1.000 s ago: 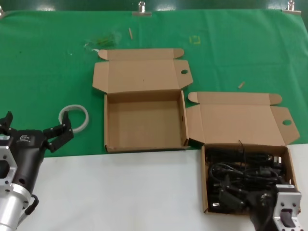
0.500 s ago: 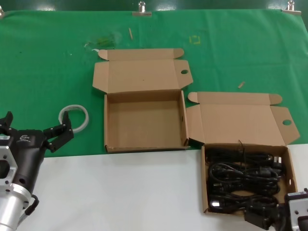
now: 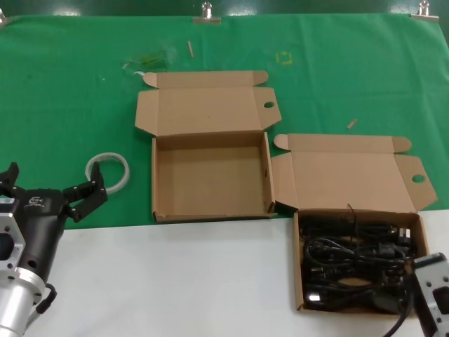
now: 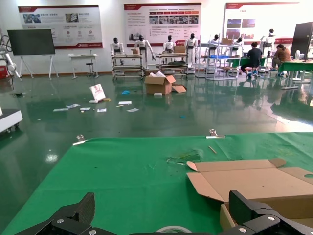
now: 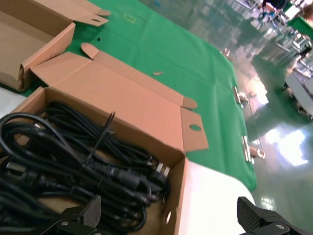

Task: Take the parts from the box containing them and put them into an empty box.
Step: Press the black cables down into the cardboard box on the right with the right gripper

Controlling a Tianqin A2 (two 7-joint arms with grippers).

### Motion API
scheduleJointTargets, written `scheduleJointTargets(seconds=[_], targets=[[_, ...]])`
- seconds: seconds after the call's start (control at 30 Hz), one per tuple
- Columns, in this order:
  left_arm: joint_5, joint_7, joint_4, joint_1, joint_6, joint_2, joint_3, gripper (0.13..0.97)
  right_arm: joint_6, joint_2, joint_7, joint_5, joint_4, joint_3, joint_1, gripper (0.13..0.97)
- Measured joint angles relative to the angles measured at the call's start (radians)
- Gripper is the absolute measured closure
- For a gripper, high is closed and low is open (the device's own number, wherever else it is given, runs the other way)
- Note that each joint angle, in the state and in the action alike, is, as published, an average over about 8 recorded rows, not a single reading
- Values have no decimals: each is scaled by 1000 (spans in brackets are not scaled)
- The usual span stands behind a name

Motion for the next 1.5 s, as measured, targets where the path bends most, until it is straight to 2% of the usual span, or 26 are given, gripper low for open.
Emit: scheduleJointTargets(seconds=[0.27,0.6,1.5], targets=[[0,0,0,0,0,0,0,132,-28,0,-34,0,-81,-12,78,129],[0,0,0,0,0,0,0,132,-103,0,-16,0,-197,-32,143,129],[0,0,0,0,0,0,0,132,-204,0,35,0,-317,-69,182,143]])
